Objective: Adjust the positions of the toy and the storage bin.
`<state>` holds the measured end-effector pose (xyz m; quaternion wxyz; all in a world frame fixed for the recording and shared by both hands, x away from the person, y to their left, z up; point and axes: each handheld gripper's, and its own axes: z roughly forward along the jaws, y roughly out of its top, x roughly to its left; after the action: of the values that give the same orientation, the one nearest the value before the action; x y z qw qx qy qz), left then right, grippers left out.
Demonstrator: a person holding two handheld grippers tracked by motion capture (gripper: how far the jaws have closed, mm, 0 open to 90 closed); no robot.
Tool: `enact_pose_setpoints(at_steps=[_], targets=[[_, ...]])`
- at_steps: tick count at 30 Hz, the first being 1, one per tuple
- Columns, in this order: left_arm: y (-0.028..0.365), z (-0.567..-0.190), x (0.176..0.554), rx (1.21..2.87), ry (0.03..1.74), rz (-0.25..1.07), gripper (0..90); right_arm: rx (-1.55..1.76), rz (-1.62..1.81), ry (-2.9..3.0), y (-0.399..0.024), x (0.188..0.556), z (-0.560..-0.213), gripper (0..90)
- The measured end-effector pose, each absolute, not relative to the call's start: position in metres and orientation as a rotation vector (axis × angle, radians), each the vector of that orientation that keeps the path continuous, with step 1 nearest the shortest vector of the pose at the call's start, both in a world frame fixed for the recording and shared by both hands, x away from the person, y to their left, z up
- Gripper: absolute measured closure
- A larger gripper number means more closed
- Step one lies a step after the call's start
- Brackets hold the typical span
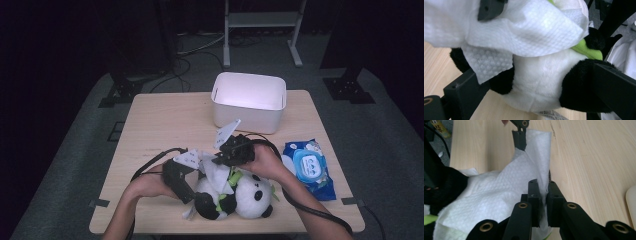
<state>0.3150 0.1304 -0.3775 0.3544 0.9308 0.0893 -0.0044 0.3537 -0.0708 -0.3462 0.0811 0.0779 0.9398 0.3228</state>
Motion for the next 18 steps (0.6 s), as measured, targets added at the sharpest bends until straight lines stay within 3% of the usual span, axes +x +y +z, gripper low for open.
enact_pose_setpoints(at_steps=[13, 18], targets=[[0.129, -0.377, 0.313, 2.418, 0.211, -0.006, 1.6, 0.357, 0.921, 2.885, -0.107, 0.357, -0.363, 82.7], [0.128, -0.377, 0.312, 2.424, 0.203, -0.007, 1.1, 0.286, 0.944, 2.889, -0.092, 0.351, -0.364, 82.6]])
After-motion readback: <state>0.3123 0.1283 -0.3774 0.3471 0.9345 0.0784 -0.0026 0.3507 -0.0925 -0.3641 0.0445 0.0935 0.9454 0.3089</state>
